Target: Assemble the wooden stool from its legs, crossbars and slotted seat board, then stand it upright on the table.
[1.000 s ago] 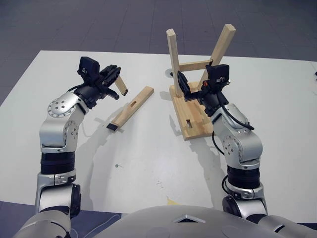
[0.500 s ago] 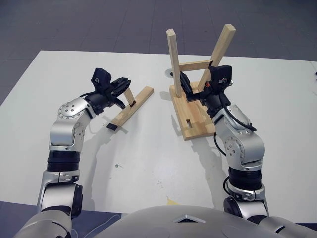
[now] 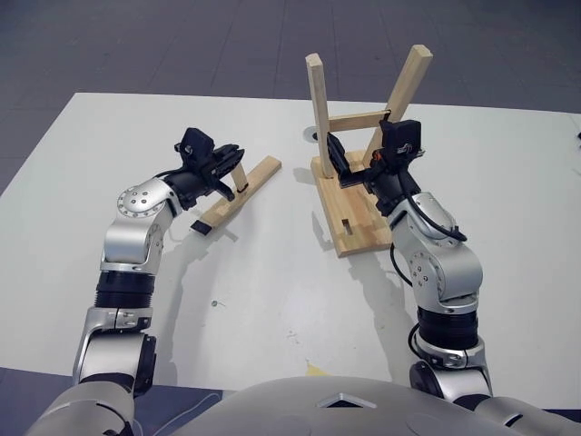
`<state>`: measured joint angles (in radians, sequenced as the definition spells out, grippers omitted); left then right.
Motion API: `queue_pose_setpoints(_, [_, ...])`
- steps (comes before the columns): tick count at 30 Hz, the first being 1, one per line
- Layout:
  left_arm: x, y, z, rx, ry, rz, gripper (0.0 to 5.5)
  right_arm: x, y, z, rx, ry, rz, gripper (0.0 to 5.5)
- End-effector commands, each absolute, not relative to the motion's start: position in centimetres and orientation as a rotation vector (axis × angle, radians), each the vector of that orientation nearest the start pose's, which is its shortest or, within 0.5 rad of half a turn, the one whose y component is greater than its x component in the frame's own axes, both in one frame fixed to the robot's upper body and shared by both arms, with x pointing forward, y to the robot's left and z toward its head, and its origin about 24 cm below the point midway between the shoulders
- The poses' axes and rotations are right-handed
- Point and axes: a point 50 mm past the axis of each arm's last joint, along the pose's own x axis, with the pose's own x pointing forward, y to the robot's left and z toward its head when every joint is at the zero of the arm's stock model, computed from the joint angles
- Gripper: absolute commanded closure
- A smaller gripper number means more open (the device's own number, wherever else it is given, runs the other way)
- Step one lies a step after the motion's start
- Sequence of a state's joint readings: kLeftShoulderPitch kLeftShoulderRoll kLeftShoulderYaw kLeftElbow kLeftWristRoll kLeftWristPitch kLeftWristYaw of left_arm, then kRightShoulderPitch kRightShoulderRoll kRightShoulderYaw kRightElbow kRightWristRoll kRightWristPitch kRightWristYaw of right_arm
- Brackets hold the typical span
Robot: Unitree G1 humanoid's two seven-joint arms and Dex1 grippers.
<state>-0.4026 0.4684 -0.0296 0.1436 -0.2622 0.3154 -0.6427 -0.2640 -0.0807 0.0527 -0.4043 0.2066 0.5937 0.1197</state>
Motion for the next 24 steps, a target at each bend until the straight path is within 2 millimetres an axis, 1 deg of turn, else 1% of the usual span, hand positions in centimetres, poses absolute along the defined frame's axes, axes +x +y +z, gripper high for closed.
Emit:
queue_pose_setpoints(1, [29.3, 20.0, 4.5, 0.180, 0.507, -0.657, 5.06, 27.7, -11.3, 14.9, 0.075, -0.074, 0.340, 0.10])
queue_pose_setpoints(4, [28.4, 20.0, 3.9, 0.169, 0.564, -0.704, 5.06, 27.9, -11.5, 15.1, 0.074, -0.084, 0.336, 0.10])
queue_pose_setpoints(6, [28.1, 20.3, 3.5, 0.156, 0.590, -0.684, 5.06, 27.9, -11.5, 15.1, 0.072, -0.085, 0.336, 0.10])
queue_pose_setpoints(9, [28.0, 20.6, 3.1, 0.081, 0.607, -0.637, 5.06, 27.9, -11.3, 15.1, 0.067, -0.089, 0.341, 0.10])
queue_pose_setpoints(11, [27.7, 20.4, 2.6, 0.022, 0.630, -0.623, 5.06, 27.9, -11.4, 15.1, 0.066, -0.090, 0.341, 0.10])
queue_pose_setpoints(13, [27.5, 20.2, 2.4, 0.008, 0.638, -0.627, 5.06, 27.9, -11.4, 15.0, 0.068, -0.089, 0.339, 0.10])
queue_pose_setpoints(16, [27.6, 19.9, 3.4, -0.006, 0.597, -0.640, 5.06, 28.0, -11.4, 14.9, 0.071, -0.087, 0.335, 0.10])
queue_pose_setpoints(20, [28.6, 20.0, 5.4, -0.041, 0.509, -0.601, 5.06, 28.0, -11.3, 14.9, 0.072, -0.087, 0.335, 0.10])
queue_pose_setpoints(24, [28.6, 19.7, 6.4, -0.049, 0.479, -0.596, 5.06, 28.0, -11.4, 14.7, 0.078, -0.080, 0.329, 0.10])
